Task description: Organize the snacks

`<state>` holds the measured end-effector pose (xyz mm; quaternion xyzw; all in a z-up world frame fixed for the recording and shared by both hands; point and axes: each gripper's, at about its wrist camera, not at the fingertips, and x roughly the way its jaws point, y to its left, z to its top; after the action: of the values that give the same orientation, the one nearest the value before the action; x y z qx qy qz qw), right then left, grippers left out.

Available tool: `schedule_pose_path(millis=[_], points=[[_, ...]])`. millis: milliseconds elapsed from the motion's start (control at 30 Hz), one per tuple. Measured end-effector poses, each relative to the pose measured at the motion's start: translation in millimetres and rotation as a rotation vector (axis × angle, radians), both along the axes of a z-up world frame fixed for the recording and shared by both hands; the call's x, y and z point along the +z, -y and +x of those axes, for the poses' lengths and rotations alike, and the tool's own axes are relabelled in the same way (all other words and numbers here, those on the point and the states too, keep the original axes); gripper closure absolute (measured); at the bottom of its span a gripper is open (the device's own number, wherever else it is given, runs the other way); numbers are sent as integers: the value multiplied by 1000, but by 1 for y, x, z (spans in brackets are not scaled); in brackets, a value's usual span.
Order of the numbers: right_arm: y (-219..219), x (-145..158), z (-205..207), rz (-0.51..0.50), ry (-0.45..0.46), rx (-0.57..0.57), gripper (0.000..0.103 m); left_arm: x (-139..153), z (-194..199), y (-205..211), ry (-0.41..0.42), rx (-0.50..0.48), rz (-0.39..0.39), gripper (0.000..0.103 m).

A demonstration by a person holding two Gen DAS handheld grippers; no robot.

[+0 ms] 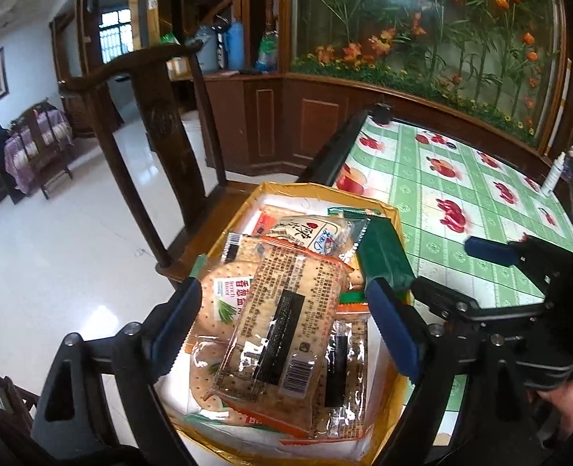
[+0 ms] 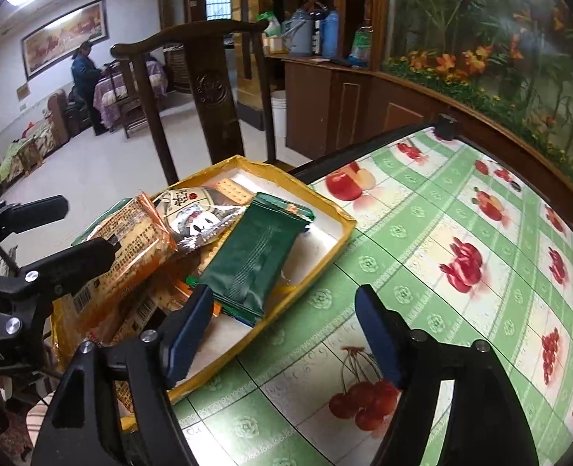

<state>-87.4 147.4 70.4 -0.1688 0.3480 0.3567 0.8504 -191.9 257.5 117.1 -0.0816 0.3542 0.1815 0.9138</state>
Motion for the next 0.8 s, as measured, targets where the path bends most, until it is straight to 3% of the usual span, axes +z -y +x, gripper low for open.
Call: schedule_pose_path(millis=[633,800], points=[[26,-1,-15,93,24,-86,20,-1,-15,14,88,95,101,12],[29,0,-15,96,33,-98,20,3,-19,11,122,100,92,11]])
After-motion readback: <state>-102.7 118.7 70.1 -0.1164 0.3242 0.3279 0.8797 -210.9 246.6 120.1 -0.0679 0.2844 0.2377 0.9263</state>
